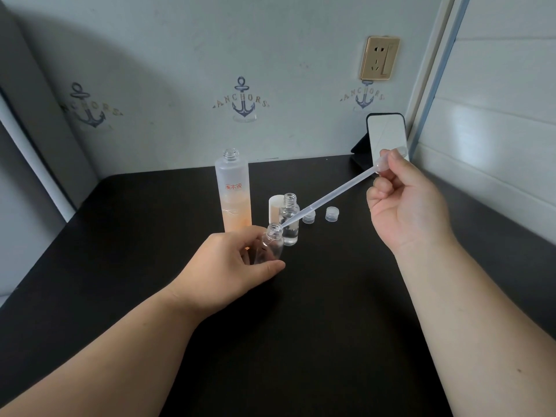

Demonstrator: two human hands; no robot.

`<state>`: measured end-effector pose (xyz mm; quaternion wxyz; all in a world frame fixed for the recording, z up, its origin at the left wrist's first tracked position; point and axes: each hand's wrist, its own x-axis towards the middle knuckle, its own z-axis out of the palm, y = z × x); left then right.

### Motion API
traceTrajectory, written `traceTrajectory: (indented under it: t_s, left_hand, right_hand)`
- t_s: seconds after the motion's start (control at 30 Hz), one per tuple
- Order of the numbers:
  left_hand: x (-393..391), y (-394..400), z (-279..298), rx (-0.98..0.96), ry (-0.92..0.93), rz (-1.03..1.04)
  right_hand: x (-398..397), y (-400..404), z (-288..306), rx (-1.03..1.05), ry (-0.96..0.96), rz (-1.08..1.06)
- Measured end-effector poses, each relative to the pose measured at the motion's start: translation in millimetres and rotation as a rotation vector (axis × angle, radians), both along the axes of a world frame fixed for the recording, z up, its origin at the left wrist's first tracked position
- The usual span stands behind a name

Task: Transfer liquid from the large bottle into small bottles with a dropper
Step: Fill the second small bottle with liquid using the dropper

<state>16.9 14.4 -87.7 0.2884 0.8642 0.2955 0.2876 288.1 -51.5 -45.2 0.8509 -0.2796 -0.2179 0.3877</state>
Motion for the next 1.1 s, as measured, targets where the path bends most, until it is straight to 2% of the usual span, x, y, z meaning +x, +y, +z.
traceTrajectory:
  t_s: [0.97,1.1]
  left_hand:
    - [0.5,0.6,0.0,0.012,0.018,0.004]
    - [1.2,0.8,0.8,-0.004,0.031,0.005]
  right_hand:
    - [-4.1,-2.9,5.7,0.028,-0.045,-0.018]
    - [-4.5,-2.3,5.1,0.026,-0.001,-0.015]
